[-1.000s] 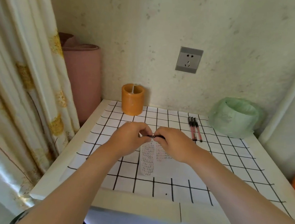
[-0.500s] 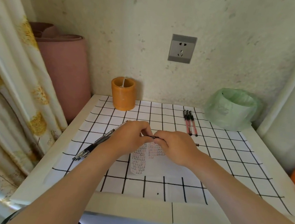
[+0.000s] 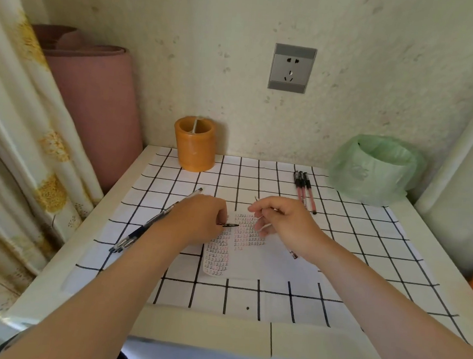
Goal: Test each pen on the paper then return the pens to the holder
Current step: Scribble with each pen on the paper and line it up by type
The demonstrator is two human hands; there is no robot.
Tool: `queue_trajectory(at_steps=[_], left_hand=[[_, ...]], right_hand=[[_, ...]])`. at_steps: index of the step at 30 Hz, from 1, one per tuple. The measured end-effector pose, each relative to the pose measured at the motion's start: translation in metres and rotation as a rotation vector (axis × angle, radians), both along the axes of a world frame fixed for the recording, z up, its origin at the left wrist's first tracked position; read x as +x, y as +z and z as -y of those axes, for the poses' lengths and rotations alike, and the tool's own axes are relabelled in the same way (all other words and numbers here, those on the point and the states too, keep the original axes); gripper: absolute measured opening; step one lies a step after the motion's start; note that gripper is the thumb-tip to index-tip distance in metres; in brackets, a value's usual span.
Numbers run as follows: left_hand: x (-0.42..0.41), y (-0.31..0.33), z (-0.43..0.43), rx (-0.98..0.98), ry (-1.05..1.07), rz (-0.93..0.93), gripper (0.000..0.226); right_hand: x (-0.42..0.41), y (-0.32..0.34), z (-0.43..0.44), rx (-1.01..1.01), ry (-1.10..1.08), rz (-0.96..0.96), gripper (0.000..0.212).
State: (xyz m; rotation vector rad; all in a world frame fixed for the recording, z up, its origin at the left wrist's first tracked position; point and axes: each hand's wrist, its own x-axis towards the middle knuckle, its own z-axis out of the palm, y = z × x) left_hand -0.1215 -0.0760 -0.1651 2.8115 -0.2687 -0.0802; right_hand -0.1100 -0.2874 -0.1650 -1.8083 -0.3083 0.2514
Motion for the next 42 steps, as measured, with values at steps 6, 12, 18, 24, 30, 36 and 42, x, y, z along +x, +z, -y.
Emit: queue_trajectory(at_steps=[6,12,18,24,30,36,42], left_hand=[[0.005,0.002,0.002,-0.003,-0.115,-0.042,0.031],[0.010,-0.008,0.006,-0.017,-0.167,-0.036,0.048],[0.012,-0.008,0.009,0.020,-0.178,-0.066,0.051],[0.015,-0.008,0.012,-0.046,-0.161,-0.072,0.048],[0.017,-0.013,0.017,-0.154,-0.173,-0.062,0.042],[0.020,-0.015,0.016,-0.151,-0.165,-0.074,0.043],[0.019,-0.015,0.015,-0.166,-0.147,-0.091,0.046]], right_hand=[[-0.002,-0.005,0.004,0.121,0.041,-0.147,0.061],[-0.007,-0.011,0.008,0.134,0.063,-0.123,0.019],[-0.015,-0.013,0.000,-0.030,0.067,-0.115,0.025],[-0.016,-0.021,-0.005,-0.164,0.094,0.060,0.017],[-0.011,-0.029,-0.003,-0.176,0.134,0.151,0.027],[-0.009,-0.031,-0.002,-0.199,0.138,0.132,0.026],[-0.008,-0.033,-0.003,-0.241,0.167,0.195,0.027]])
